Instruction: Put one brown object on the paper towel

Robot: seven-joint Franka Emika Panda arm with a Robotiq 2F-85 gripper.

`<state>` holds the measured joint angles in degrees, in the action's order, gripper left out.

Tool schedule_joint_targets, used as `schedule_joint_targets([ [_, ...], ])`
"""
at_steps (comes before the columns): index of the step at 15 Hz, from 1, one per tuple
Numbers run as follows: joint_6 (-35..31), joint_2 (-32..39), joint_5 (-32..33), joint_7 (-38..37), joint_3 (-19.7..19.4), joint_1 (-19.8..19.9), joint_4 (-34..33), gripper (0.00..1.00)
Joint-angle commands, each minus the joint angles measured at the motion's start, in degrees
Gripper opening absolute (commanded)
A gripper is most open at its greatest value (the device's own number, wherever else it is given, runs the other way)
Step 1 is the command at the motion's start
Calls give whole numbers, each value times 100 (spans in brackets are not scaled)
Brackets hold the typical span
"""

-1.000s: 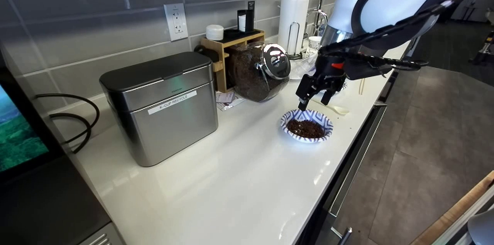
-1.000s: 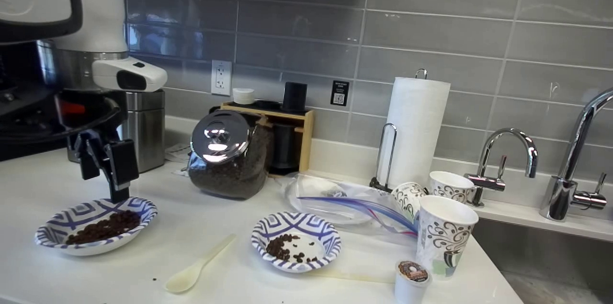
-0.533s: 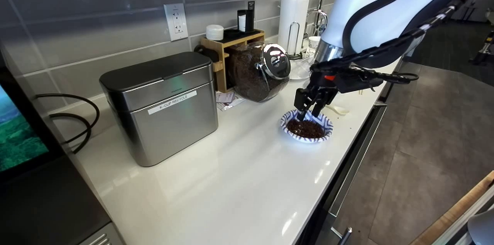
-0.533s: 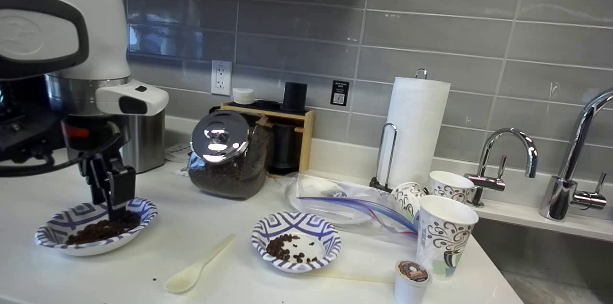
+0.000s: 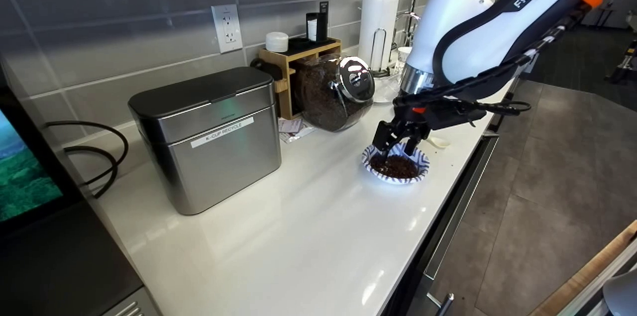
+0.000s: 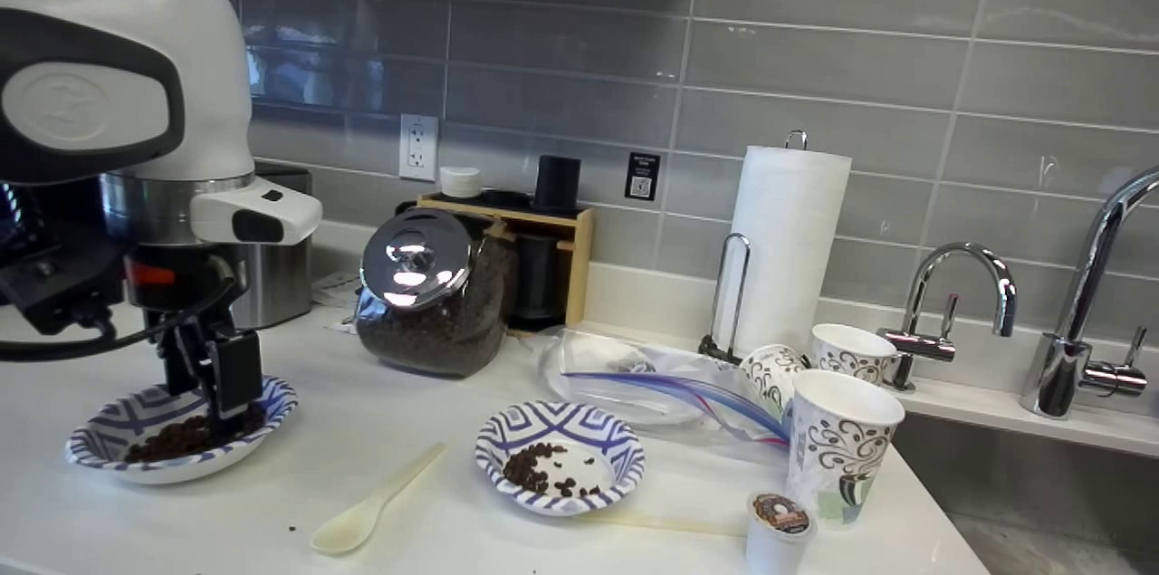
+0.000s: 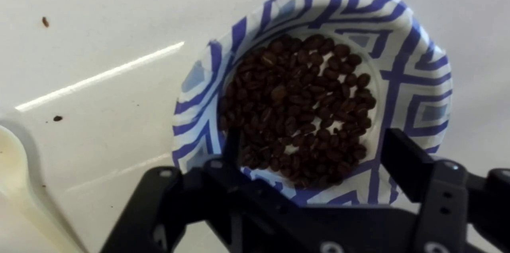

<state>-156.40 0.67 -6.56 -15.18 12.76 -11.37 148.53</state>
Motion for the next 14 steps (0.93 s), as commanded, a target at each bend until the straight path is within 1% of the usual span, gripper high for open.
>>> schedule_joint_targets([
  [1, -109, 239, 194, -217, -25, -50, -127, 84],
  [2, -107, 265, 218, -227, -30, -53, -141, 78],
  [4, -113, 320, 261, -258, -37, -61, -172, 76],
  [5, -114, 343, 278, -268, -41, -64, -188, 71],
  [6, -112, 367, 293, -272, -45, -68, -205, 72],
  [7, -112, 392, 313, -285, -50, -71, -220, 70],
  [12, -108, 494, 374, -326, -65, -84, -273, 67],
  [14, -108, 532, 409, -340, -74, -90, -298, 62],
])
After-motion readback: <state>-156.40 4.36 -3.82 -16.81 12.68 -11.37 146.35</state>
